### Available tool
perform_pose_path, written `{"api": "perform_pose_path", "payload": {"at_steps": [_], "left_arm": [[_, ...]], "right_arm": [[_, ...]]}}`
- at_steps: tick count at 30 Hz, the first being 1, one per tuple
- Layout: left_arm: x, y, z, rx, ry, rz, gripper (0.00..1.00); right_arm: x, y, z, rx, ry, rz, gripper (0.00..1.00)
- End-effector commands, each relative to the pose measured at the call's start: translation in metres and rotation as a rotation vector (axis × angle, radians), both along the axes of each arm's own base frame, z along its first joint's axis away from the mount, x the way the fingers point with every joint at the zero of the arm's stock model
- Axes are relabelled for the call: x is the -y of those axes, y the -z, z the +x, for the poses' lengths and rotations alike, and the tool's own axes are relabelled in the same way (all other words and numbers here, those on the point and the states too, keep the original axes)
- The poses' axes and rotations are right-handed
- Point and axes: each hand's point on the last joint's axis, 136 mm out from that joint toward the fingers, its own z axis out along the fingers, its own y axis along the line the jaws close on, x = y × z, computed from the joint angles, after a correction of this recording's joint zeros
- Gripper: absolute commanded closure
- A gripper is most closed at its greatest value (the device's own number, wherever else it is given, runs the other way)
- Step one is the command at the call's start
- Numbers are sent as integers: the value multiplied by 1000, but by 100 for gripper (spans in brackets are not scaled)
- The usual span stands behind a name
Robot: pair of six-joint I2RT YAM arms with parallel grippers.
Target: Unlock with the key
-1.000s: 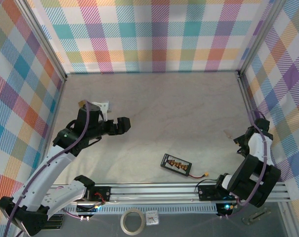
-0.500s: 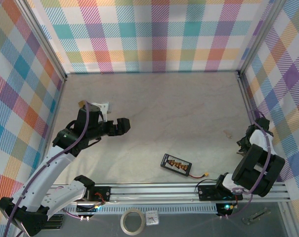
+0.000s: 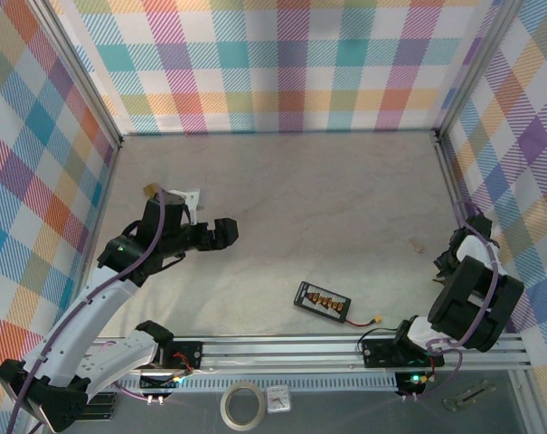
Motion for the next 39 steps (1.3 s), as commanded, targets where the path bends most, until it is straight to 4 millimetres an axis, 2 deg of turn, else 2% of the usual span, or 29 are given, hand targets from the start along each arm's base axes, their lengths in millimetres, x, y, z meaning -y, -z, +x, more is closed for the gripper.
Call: {"api": "perform_pose_path", "payload": {"at_steps": [1,9,12,16,23,28,34,39], "left_arm": [[0,7,-2,-20,0,13,0],[1,10,-2,-26,7,15,0],[1,10,-3,-26,7,18,0],[1,12,-3,-30,12,24,0],[-2,12,-4,-25,8,32,0],[-1,15,-4,-30,6,30,0],[-2,18,-5,-35,6,31,0],[-2,17,-6,-33,7,30,0]], "right_arm": [[2,6,0,-7,10,8,42],[-2,13,0,-5,3,29,51],[-4,13,1,5,-6,36,57],[-8,13,4,29,-15,57,57],[-13,5,2,63,-36,52,69],[-15,9,0,51,-37,65,75],[-11,8,-3,31,-15,47,74],[-4,0,-1,34,-10,14,59]]}}
